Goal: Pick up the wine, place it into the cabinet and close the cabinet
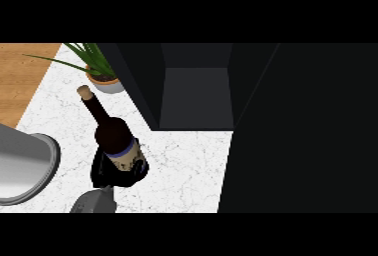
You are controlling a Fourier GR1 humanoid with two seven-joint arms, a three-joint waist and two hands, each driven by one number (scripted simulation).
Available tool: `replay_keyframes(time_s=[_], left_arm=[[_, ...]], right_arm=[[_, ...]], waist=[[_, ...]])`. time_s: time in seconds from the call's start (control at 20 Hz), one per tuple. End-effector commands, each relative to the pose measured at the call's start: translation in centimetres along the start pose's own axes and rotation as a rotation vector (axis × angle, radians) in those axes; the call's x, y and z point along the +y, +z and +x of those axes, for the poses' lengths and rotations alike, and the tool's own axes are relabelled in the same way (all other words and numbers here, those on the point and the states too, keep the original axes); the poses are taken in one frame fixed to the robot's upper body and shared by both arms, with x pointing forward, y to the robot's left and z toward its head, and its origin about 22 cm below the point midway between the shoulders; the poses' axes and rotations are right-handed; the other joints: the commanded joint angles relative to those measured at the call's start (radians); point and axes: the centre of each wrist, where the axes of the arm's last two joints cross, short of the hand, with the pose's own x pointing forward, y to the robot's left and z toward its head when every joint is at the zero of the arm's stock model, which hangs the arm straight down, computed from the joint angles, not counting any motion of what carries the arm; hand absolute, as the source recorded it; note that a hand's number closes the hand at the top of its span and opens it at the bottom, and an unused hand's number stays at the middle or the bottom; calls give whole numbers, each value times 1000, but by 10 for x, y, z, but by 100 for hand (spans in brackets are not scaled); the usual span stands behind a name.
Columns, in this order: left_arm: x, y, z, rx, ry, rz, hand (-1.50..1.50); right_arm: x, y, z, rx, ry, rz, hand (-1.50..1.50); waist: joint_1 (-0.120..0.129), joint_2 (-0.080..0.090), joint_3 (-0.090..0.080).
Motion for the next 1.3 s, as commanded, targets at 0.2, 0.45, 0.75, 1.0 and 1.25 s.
replay_keyframes(time_s=[0.2, 0.45, 0.75, 1.0, 1.25], left_arm=[[-67, 5, 5, 24, 15, 0, 150], [-69, 24, 2, 52, 43, 29, 150], [-111, 0, -14, 102, 33, 64, 150], [-115, -2, -26, 96, 13, 99, 150], [-97, 3, -52, 80, 15, 96, 150]], right_arm=[[14, 11, 25, -6, -36, 21, -150], [2, 13, 7, -14, -21, 16, -150], [14, 7, 16, -19, -19, 23, -150], [-11, 9, -5, 5, -5, 21, -150], [-7, -3, 3, 8, -15, 14, -150]], waist=[[-3, 0, -1], [-3, 2, -1], [-8, 3, -1], [-9, 3, -1], [-10, 4, -1]])
